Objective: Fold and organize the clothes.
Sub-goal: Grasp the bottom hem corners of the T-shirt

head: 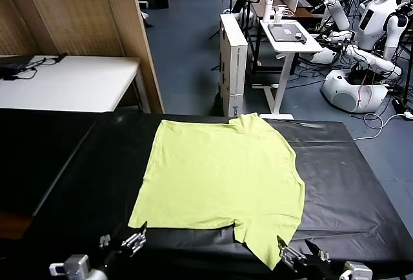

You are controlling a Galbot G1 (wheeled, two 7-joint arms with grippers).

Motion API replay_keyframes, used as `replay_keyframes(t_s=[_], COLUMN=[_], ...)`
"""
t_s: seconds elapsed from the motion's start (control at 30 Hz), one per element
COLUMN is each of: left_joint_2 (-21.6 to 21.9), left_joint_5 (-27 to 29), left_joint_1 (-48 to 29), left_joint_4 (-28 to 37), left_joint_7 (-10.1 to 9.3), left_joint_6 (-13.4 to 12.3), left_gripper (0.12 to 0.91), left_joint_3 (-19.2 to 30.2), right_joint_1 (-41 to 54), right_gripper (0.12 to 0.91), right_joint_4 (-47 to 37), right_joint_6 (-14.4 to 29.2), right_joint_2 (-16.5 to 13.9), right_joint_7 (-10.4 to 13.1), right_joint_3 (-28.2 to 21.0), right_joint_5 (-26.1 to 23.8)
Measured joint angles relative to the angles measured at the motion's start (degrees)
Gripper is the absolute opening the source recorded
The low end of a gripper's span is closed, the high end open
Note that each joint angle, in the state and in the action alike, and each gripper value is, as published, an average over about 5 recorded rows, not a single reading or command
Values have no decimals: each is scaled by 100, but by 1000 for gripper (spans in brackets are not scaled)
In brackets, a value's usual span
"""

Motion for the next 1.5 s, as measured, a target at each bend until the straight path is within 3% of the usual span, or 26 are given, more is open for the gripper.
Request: replay_keyframes(t_s=[0.07, 0.2, 0.43, 0.63, 0.73, 0.87, 0.97, 1.17, 1.5], left_joint_2=[0, 5, -26, -52, -45, -34, -33, -39, -93], left_joint_5=[-1, -4, 42, 94, 103, 110, 122, 150, 299], left_joint_1=[-1, -4, -41, -40, -32, -33, -39, -23, 140], left_joint_4=[0, 1, 73, 92, 97, 112, 125, 123, -25], left_joint_7=[0, 0, 16, 26, 30, 35, 38, 54, 62], left_joint_6=[-7, -31, -79, -102, -120, -141, -153, -170, -216], left_gripper=[814, 662, 628, 591, 499, 295, 205, 146, 147], left_joint_3=[1, 2, 45, 83, 81, 76, 76, 81, 82], right_joint_1=[-1, -1, 34, 44, 48, 40, 13, -101, -438], right_gripper=[907, 907, 876, 661, 540, 344, 241, 151, 140], right_joint_4=[-11, -78, -223, -320, -344, -361, -329, -180, 182], right_joint_6=[3, 17, 25, 42, 46, 50, 44, 16, -279], right_joint_2=[5, 23, 61, 82, 85, 84, 77, 18, -86], right_joint_7=[0, -2, -28, -51, -54, -55, -53, -1, 344], right_joint_3=[-5, -26, -60, -74, -79, -80, -78, -28, 114], right_joint_5=[-4, -21, -24, -24, -23, -18, -10, 5, 9])
